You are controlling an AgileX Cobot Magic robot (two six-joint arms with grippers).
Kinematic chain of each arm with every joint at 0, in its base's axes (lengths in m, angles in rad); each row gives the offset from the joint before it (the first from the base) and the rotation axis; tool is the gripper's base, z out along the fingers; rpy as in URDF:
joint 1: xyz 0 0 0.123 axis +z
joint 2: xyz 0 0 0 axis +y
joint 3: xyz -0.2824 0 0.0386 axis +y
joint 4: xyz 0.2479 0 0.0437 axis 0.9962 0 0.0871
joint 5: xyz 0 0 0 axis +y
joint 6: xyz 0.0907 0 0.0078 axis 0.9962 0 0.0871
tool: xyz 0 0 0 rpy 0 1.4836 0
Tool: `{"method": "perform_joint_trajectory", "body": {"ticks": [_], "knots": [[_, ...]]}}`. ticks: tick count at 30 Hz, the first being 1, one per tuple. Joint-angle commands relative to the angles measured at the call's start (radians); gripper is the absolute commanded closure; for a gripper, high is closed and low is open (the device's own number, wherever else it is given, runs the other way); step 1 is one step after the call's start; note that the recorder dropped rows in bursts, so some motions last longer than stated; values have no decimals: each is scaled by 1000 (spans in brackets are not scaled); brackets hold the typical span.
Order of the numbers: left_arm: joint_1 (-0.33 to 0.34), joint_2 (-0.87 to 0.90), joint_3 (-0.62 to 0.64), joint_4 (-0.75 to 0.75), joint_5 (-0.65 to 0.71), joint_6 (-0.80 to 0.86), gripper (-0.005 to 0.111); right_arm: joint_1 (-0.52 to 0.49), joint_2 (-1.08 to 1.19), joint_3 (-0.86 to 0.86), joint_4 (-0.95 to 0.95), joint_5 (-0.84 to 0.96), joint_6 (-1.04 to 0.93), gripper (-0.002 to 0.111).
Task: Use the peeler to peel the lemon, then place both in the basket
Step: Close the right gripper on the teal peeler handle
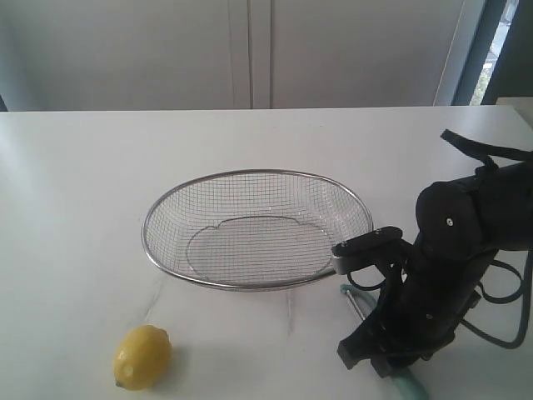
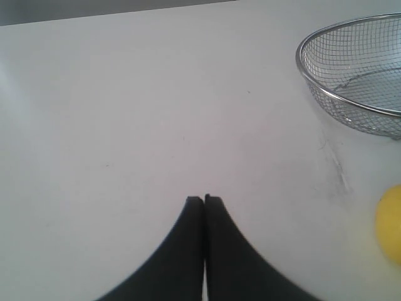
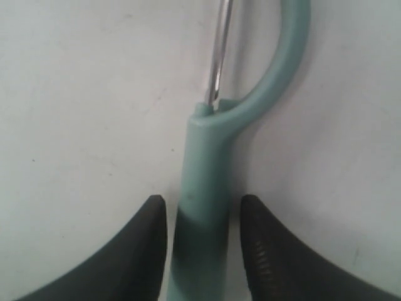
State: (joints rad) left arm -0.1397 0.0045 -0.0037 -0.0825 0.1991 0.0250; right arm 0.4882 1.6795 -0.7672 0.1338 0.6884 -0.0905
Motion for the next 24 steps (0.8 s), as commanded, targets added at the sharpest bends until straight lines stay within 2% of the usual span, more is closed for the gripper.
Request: {"method": "perform_joint_trajectory", "body": {"ticks": [1,24], "knots": [[-1,-4,4,-3,-4,2,107,-1,-1,4,-4,-2,8,71],[-1,-4,4,-3,-4,2,107,-1,12,12,-4,17,8,71]]}}
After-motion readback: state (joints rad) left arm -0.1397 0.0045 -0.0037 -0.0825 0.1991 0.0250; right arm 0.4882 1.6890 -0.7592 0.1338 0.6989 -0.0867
